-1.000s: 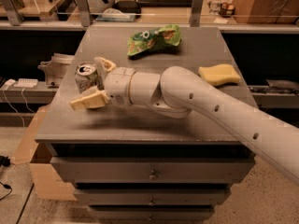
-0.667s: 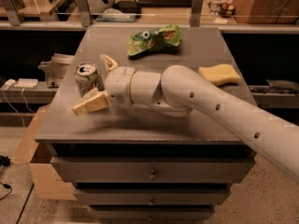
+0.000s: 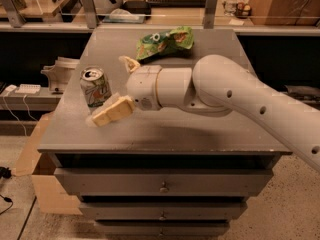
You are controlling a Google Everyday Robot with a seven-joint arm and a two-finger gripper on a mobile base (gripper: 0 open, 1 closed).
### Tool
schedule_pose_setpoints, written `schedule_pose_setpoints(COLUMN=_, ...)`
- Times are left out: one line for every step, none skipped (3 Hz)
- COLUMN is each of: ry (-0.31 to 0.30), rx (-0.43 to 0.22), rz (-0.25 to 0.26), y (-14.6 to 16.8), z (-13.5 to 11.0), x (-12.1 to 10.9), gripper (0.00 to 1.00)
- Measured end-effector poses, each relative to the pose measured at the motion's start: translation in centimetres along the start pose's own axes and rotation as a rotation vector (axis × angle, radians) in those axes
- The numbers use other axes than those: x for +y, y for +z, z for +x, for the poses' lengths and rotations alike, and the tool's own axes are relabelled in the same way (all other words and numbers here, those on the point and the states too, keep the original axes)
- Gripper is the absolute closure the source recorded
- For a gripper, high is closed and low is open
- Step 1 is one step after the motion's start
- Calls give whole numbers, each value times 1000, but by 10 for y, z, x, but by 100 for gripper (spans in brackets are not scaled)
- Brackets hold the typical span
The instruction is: Place 7up can upright
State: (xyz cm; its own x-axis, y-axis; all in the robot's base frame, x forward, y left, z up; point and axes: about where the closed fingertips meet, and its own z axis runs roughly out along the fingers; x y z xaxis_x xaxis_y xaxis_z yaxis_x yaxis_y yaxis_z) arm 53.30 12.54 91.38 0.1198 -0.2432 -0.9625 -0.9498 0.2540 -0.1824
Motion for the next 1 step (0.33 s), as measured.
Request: schedule_pose_setpoints(ry=0, rx=0, rz=0, y=0, z=0, x=0, gripper=0)
